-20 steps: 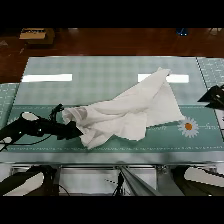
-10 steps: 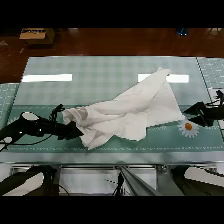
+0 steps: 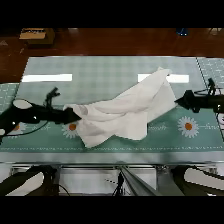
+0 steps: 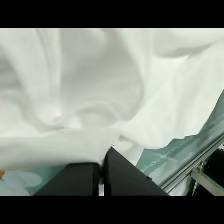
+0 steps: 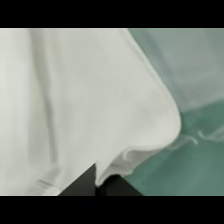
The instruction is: Fold the shirts.
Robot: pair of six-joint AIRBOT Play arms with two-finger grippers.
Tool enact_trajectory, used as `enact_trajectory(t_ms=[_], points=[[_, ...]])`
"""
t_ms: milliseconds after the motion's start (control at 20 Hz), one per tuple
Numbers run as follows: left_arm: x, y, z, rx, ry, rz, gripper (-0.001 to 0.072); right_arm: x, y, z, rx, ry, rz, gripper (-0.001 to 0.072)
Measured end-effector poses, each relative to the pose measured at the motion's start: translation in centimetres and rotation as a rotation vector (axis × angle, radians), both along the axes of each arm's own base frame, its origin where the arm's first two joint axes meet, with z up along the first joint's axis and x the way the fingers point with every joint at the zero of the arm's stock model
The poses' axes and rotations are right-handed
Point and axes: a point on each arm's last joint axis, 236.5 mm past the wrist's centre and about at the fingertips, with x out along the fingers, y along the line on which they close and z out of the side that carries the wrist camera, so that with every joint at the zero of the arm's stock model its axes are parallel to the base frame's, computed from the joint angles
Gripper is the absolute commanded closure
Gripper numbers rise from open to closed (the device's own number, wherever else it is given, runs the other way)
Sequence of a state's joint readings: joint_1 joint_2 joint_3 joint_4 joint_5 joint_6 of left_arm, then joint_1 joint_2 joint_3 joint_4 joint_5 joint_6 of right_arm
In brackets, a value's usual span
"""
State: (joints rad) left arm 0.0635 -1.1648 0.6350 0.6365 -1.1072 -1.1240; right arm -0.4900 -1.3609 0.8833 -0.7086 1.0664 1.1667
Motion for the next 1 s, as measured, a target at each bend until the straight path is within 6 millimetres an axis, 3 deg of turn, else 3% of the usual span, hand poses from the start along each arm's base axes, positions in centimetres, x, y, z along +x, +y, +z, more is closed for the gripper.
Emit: enact_trajectory(t_ms=[100,200,300,450,550,650,700,850,1000], points=[[3.8,0.8,6.0,0.005,-0.184,0.002,0.0679,2.4,0.2,6.1,-0.040,-0.158,0.074,0.0689],[6.9,2.2,13.9,0.029,-0.407,0.025,0.0679,3.9,0.1,13.9,-0.127,-0.346,0.118,0.0689],[8.4,4.4,23.0,0.071,-0.640,0.079,0.0679,4.1,0.1,22.6,-0.237,-0.544,0.114,0.0690],[7.6,8.2,35.4,0.146,-0.934,0.222,0.0679,1.4,0.2,34.0,-0.398,-0.764,0.037,0.0690],[5.6,10.3,41.3,0.199,-1.068,0.312,0.0679,-1.7,0.9,39.1,-0.482,-0.849,-0.001,0.0690],[3.5,11.3,44.3,0.248,-1.128,0.370,0.0679,-4.8,1.3,41.9,-0.564,-0.882,-0.021,0.0690],[2.7,11.5,44.5,0.274,-1.121,0.378,0.0679,-6.2,1.5,42.4,-0.598,-0.875,-0.027,0.0690],[0.6,10.8,42.9,0.325,-1.032,0.341,0.0680,-9.8,1.8,42.0,-0.662,-0.802,-0.028,0.0690],[-2.1,8.6,40.6,0.335,-0.933,0.239,0.0680,-12.7,2.7,41.4,-0.682,-0.756,-0.010,0.0690]])
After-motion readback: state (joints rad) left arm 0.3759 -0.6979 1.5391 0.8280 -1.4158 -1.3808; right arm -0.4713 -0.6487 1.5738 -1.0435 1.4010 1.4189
